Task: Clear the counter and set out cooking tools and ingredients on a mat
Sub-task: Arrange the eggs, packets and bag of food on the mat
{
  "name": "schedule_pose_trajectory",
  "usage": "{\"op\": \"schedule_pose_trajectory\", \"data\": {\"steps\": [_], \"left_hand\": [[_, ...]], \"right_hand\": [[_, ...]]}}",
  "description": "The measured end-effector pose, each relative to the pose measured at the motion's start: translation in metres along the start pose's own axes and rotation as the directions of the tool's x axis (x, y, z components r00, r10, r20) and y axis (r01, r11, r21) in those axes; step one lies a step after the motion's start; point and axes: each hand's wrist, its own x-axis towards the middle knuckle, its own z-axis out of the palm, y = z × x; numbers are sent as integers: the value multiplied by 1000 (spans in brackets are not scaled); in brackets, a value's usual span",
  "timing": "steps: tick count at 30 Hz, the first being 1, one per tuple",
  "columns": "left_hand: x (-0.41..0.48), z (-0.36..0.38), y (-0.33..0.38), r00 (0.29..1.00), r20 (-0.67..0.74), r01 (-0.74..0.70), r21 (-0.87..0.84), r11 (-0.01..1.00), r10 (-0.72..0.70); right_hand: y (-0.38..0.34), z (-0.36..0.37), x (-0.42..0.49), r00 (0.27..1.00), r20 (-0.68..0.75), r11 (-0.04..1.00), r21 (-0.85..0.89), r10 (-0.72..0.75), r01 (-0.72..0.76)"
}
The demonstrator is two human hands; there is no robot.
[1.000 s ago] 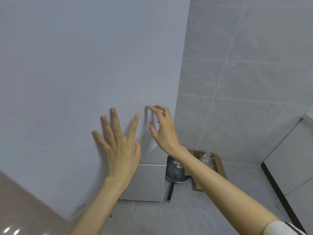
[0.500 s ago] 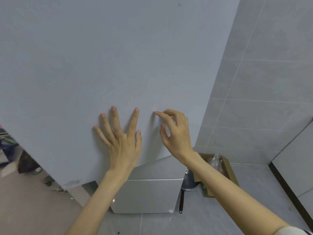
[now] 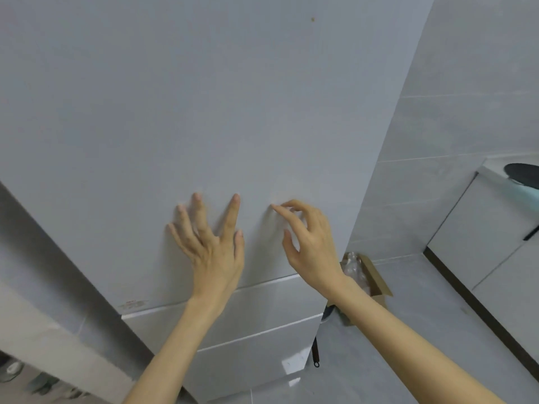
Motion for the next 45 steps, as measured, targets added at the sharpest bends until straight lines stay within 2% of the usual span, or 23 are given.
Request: {"op": "schedule_pose_trajectory", "data": {"steps": [5,9,13,15,19,23,26,31,37,45], "left_hand": [[-1,-16,-1,996,20,-87,-23,996,88],[-1,-29,6,984,-28,-180,-143,973,178],[5,-37,28,940,-96,-339,-385,858,328],[10,-41,48,924,-93,-365,-501,785,371],[15,-46,103,879,-27,-390,-614,686,476],[17,-46,162,832,25,-386,-692,610,555],[13,-43,219,771,43,-393,-753,528,636],[2,-33,317,706,36,-375,-828,417,707],[-8,-18,445,664,25,-366,-861,354,748],[-2,7,593,632,71,-305,-892,332,772]], "right_hand": [[-16,-8,-8,987,108,993,-13,120,-120],[-22,-26,-25,949,97,952,43,299,-304],[-18,-56,-45,872,31,869,80,488,-489],[-14,-77,-53,838,-26,838,62,545,-542],[0,-124,-74,781,-119,786,-7,614,-619],[16,-169,-95,719,-201,728,-42,665,-684],[37,-210,-114,666,-281,679,-62,691,-731],[84,-277,-144,604,-369,613,-109,706,-783],[166,-362,-171,576,-428,565,-166,697,-808],[273,-456,-186,569,-400,533,-210,718,-820]]}}
